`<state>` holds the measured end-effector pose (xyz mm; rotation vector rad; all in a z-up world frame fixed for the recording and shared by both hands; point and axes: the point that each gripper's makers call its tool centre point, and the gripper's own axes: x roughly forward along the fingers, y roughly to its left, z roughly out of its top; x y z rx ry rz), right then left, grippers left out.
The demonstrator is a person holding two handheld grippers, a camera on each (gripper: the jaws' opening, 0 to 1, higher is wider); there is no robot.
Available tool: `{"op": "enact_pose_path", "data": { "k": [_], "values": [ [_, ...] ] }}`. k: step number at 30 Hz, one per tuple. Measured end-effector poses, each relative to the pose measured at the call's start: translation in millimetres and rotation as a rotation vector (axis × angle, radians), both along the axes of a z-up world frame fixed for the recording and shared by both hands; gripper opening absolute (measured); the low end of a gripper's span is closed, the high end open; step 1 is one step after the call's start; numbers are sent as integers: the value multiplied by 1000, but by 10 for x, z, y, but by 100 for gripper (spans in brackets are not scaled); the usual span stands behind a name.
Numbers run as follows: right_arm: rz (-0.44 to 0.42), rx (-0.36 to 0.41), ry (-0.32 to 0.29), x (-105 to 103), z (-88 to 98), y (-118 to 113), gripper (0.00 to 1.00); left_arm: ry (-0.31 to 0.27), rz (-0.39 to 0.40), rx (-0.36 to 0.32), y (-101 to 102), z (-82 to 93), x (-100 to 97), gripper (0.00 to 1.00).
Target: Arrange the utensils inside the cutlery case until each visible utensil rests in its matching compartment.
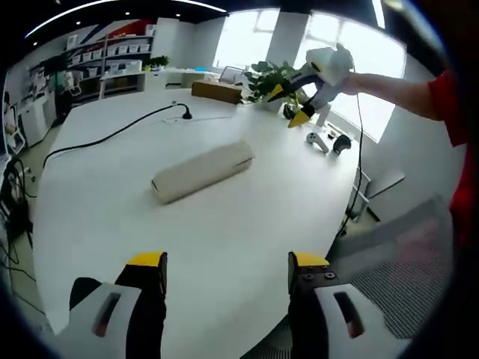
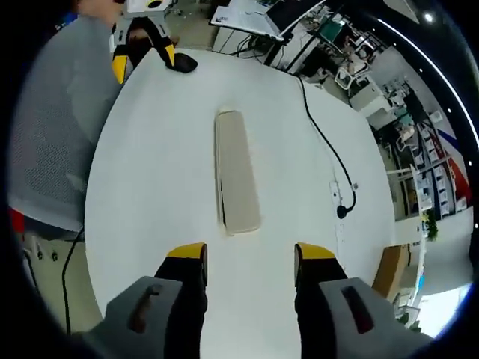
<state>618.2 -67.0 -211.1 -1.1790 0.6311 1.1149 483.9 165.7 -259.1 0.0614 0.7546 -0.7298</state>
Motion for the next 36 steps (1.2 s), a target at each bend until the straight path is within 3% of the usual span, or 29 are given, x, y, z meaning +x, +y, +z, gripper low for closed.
{"op": "enact_pose_path", "data": {
  "k": [2, 5, 7, 13, 16, 18, 21, 24, 36],
  "values": [
    [21, 27, -1, -14, -57, 72, 46, -8, 3, -13, -18, 74, 39, 68],
    [-63, 89, 65, -25, -191, 146, 48, -22, -19, -10, -73, 161, 81, 68],
    [-47, 64, 52, 8, -279, 160, 51, -33, -43, 12, -96, 189, 99, 69],
    [-15, 27, 90, 35, -511, 221, 47, -70, -63, 30, -95, 236, 177, 69],
    [-27, -8, 38, 153, -615, 192, 39, -59, -58, 36, -91, 188, 219, 70],
    [-17, -36, 4, 215, -676, 179, 33, -43, -72, 77, -62, 120, 253, 70],
    [-10, -47, 24, 236, -809, 198, 37, -53, -104, 116, -59, 78, 320, 70],
    [-19, -43, 58, 233, -878, 208, 35, -64, -128, 148, -63, 64, 416, 70],
    [48, -114, 62, 314, -1036, 211, 35, -64, -97, 110, -124, 98, 422, 70]
  ]
}}
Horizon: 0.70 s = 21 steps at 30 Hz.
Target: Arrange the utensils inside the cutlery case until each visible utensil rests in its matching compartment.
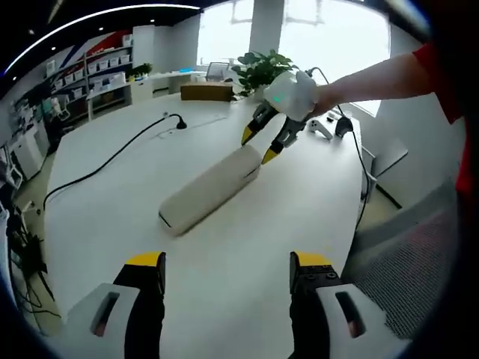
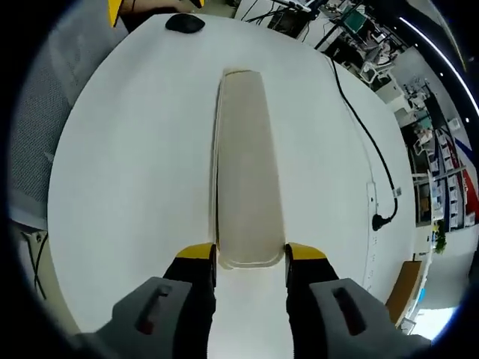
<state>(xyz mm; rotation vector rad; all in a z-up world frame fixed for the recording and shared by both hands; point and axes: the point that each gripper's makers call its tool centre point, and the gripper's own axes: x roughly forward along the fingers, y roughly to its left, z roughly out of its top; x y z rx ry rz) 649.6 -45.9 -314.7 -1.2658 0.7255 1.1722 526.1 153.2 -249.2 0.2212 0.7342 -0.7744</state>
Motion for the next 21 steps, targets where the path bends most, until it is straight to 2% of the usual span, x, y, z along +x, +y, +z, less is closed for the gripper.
{"op": "enact_pose_path", "data": {
  "k": [3, 9, 12, 13, 14, 18, 19, 21],
  "values": [
    [17, -15, -7, 21, 0, -11, 33, 10, 0, 0, 12, -26, -17, 70],
    [15, -41, 23, 61, -30, -31, 34, 26, 12, -1, 51, -67, 6, 70],
    [27, -32, 90, 12, -64, -34, 33, 27, 9, 1, 48, -84, 23, 70],
    [11, -24, 119, -10, -80, -42, 33, 29, 6, 4, 40, -106, 37, 70],
    [-6, -19, 185, -77, -109, -54, 33, 33, 3, 6, 35, -124, 47, 70],
    [-38, 34, 278, -135, -125, -29, 33, 42, 2, 14, 30, -185, 140, 70],
    [-40, 25, 296, -141, -131, -47, 33, 43, 21, 5, 37, -187, 166, 70],
    [-42, 29, 289, -102, -148, -58, 33, 42, 45, -37, 4, -181, 212, 70]
  ]
}}
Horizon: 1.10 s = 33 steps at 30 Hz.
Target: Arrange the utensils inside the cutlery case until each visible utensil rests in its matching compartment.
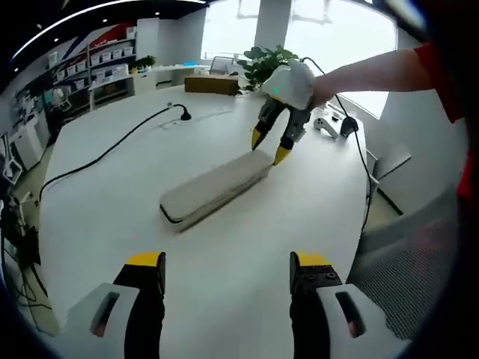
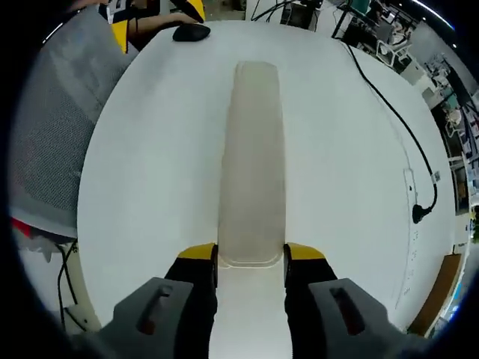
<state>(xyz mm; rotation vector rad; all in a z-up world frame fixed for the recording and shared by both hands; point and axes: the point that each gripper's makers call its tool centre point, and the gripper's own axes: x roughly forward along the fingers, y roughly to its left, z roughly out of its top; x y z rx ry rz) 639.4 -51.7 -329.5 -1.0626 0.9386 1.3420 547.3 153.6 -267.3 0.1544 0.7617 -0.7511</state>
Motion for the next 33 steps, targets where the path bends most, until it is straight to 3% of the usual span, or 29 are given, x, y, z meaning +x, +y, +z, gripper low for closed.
{"op": "enact_pose_path", "data": {
  "k": [9, 14, 16, 17, 18, 20, 21, 24, 26, 27, 31, 33],
  "values": [
    [-70, 41, 22, 13, 2, 51, 33, 16, 14, 12, 42, -226, 299, 69],
    [-59, 53, 16, 15, 29, 114, 32, -9, 65, -74, -14, -42, 395, 69],
    [-69, 61, 21, 35, 49, 143, 25, -8, 56, -54, -13, -72, 393, 69],
    [-78, 72, 17, 45, 74, 153, 14, -12, 48, -41, -11, -84, 395, 69],
    [-77, 75, 15, 45, 74, 158, 9, -12, 35, -27, -9, -108, 395, 69],
    [-66, 51, 12, 12, 20, 145, 28, -8, 32, -22, 0, -133, 401, 69],
    [-84, 79, 44, -40, 20, 176, 36, -7, 31, -22, 5, -139, 405, 69],
    [-154, 156, 31, 49, 141, 204, 33, -3, 25, -6, 34, -189, 417, 69],
    [-261, 226, 42, 154, 218, 178, 42, -2, 20, 1, 50, -222, 433, 69],
    [-326, 221, 61, 191, 216, 83, 45, 14, 22, 3, 63, -263, 442, 69],
    [-377, 219, 75, 239, 172, -102, 44, 32, 22, 14, 79, -339, 487, 69],
    [-447, 213, 102, 170, 136, -183, 45, 40, 20, 5, 54, -357, 529, 69]
  ]
}}
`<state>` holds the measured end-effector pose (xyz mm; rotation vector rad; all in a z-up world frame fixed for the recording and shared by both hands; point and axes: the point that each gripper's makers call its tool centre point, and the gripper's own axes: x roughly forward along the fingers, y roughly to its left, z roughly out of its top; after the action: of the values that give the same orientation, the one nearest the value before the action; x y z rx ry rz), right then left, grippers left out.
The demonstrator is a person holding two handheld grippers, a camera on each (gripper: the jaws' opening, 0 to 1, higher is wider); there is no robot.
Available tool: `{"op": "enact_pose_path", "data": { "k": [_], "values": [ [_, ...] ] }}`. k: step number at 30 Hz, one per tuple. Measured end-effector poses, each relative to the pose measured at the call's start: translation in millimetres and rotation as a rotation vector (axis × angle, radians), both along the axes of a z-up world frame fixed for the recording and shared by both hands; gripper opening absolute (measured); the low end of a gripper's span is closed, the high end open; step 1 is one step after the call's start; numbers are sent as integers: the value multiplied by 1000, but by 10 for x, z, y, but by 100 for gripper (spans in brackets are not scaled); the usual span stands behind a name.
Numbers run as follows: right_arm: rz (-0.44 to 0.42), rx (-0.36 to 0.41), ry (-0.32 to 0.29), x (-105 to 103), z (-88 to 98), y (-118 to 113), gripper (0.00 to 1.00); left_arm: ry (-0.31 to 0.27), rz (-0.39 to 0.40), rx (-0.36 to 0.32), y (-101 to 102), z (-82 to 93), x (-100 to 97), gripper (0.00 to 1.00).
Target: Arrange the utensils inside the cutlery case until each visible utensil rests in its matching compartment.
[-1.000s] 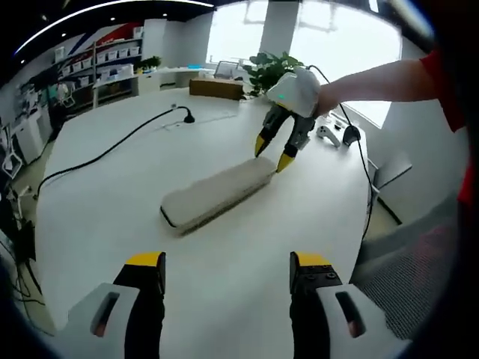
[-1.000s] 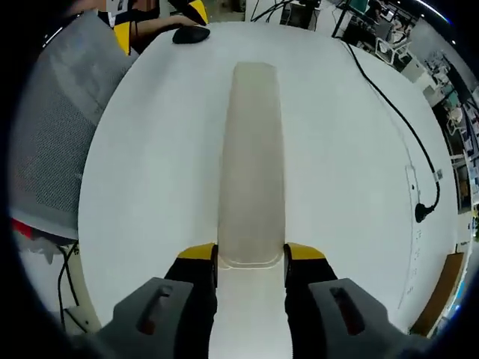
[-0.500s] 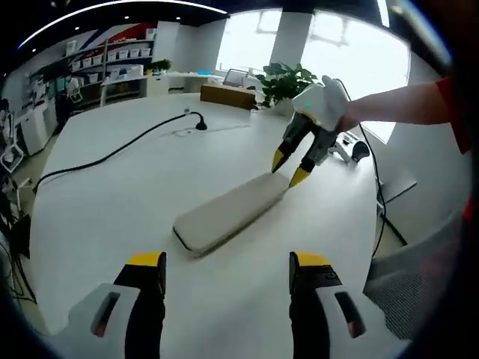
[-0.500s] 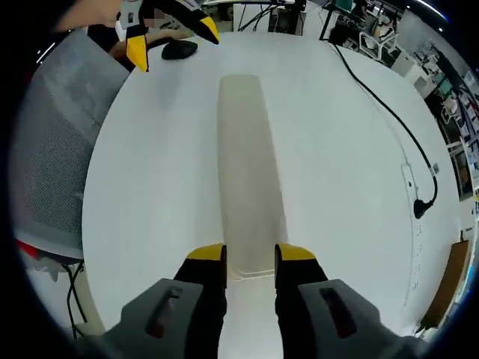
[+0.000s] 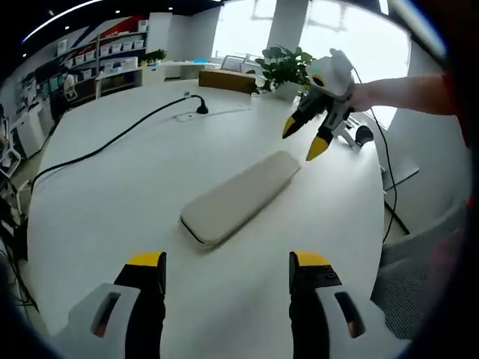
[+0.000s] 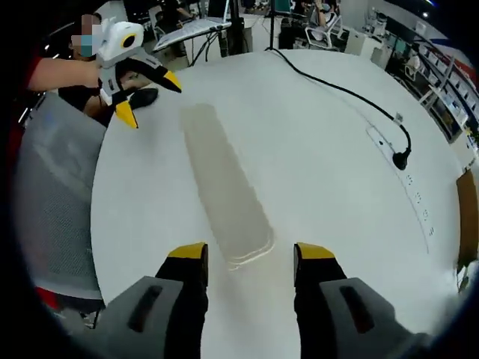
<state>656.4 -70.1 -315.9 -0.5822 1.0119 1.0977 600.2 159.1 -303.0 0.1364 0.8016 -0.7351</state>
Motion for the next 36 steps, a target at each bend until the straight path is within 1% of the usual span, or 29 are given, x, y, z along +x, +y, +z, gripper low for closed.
{"op": "enact_pose_path", "data": {
  "k": [1, 2, 3, 4, 5, 7, 9, 10, 11, 14, 15, 17, 20, 22, 23, 26, 29, 33, 36],
  "values": [
    [-21, 5, 21, -37, -22, -16, 45, 3, -1, -3, -13, -8, 10, 69],
    [-46, 29, 34, -58, -43, -14, 45, 9, -5, -11, -41, -19, 19, 69],
    [-81, 36, 41, -74, -64, -27, 44, 17, -9, -24, -72, -26, 18, 69],
    [-132, 32, 66, -94, -88, -53, 44, 29, -12, -40, -110, -34, 11, 69],
    [-187, 88, 97, -118, -104, -12, 43, 51, -3, -55, -153, -42, 7, 69],
    [-301, 182, 146, -164, -102, 55, 41, 38, 2, -85, -232, -22, 37, 70],
    [-345, 222, 143, -193, -119, 73, 40, 56, 18, -95, -258, -56, 43, 70],
    [-345, 233, 160, -237, -133, 90, 39, 60, 20, -102, -272, -71, 45, 70],
    [-368, 242, 171, -281, -154, 103, 39, 68, 22, -106, -285, -95, 45, 70],
    [-398, 259, 194, -271, -222, 93, 41, 69, 22, -100, -290, -125, 52, 70],
    [-435, 289, 210, -267, -216, 121, 42, 66, 22, -104, -296, -121, 58, 70],
    [-461, 345, 240, -306, -177, 188, 40, 69, 20, -111, -313, -121, 59, 71],
    [-469, 354, 239, -351, -173, 198, 37, 70, 21, -102, -314, -140, 69, 70],
    [-458, 343, 220, -389, -162, 205, 35, 66, 13, -94, -315, -140, 63, 70],
    [-461, 355, 224, -390, -143, 220, 34, 64, 8, -92, -316, -144, 59, 70],
    [-461, 352, 225, -399, -126, 236, 35, 63, 5, -87, -315, -147, 58, 70],
    [-442, 334, 215, -402, -113, 250, 32, 65, 6, -88, -314, -148, 66, 70],
    [-453, 337, 214, -395, -103, 243, 32, 61, -9, -74, -304, -146, 70, 69],
    [-434, 331, 187, -398, -74, 245, 31, 57, -23, -64, -292, -148, 66, 69]
  ]
}}
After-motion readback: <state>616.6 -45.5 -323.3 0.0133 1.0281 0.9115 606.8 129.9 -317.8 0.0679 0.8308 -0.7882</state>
